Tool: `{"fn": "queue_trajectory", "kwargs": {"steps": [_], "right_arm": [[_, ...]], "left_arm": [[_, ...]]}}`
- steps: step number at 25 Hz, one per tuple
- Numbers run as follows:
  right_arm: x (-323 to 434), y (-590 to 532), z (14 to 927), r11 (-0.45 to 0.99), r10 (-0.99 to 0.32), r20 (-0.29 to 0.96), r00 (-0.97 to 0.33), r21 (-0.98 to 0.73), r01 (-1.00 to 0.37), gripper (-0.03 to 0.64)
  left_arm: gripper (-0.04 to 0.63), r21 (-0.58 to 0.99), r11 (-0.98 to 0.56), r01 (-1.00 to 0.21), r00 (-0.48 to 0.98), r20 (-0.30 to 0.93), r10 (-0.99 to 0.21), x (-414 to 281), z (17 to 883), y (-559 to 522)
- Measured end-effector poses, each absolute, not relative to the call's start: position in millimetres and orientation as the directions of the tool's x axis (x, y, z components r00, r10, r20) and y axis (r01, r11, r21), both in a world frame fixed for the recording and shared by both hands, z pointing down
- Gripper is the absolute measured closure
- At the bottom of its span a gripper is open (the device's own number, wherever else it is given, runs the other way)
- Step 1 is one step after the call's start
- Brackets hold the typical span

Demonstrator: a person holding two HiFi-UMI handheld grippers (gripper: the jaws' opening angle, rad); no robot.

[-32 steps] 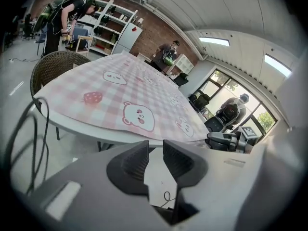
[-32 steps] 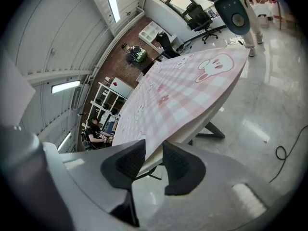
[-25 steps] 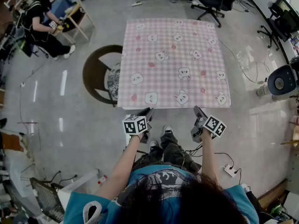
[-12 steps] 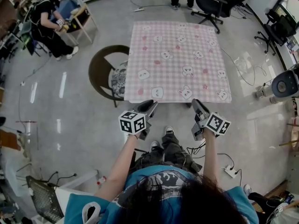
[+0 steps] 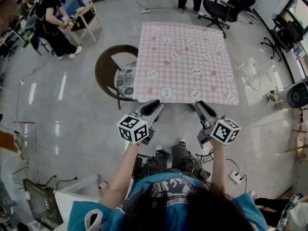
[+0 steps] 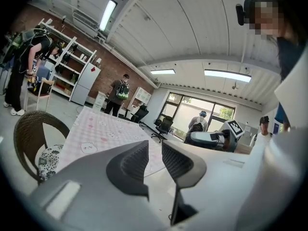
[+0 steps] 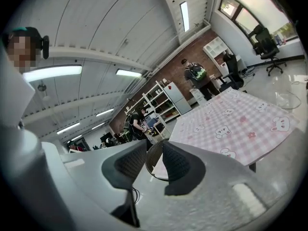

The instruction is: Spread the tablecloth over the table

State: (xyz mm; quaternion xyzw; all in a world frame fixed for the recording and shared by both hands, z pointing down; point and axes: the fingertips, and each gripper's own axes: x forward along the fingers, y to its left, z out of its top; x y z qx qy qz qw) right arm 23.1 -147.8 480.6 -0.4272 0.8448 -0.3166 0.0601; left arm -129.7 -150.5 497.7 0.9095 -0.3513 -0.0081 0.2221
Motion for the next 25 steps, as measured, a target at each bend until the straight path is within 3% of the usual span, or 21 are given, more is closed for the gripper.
{"fn": "queue_trajectory", "kwargs": {"steps": [12, 18, 25], "right_arm": [[-37.6, -133.2, 455.0, 0.6, -0.664, 0.163, -0.73, -0.466, -0.65, 0.552], [-49.0, -117.6, 447.8, 0.66, -0.621, 0.152, -0.769, -0.429, -0.617, 0.552], [-39.8, -96.8, 439.0, 0.713, -0.604, 0.124, -0.787, -0.357, -0.603, 0.604]], "left_arm": [[0.525, 0.327, -0.67, -0.667, 0.735, 0.14, -0.663, -135.0, 474.4, -126.2], [0.553, 0.305, -0.674, -0.673, 0.73, 0.124, -0.672, -126.7, 457.6, -107.7], [0.583, 0.254, -0.691, -0.677, 0.729, 0.101, -0.677, -103.7, 439.9, -85.7]]}}
